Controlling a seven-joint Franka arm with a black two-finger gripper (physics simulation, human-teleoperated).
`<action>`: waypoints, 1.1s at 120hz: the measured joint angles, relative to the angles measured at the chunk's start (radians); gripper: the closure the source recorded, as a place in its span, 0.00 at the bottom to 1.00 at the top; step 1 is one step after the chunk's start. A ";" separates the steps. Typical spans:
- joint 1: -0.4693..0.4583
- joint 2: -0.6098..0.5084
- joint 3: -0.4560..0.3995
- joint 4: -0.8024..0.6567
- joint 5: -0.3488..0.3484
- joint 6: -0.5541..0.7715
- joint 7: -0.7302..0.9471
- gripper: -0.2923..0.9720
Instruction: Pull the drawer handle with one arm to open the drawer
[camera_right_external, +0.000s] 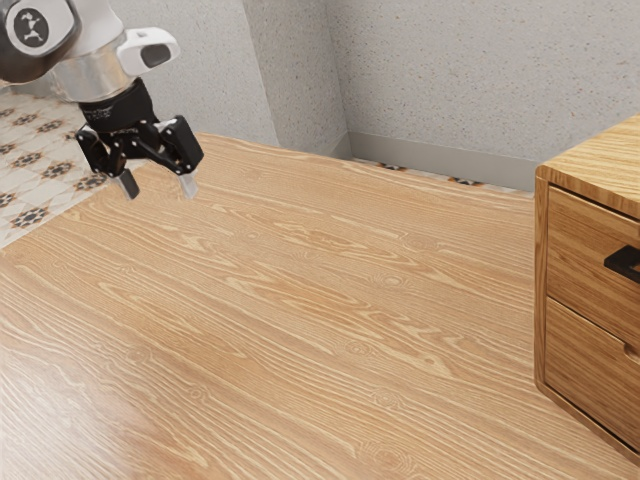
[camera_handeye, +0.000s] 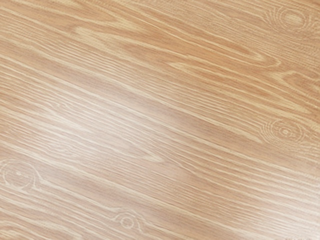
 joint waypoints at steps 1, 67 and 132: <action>-0.002 0.000 -0.002 0.000 0.000 0.002 0.002 0.25; 0.029 -0.045 -0.330 0.161 -0.022 -0.070 -0.132 0.25; 0.171 -0.327 -0.921 -0.366 -0.209 0.394 -0.425 0.25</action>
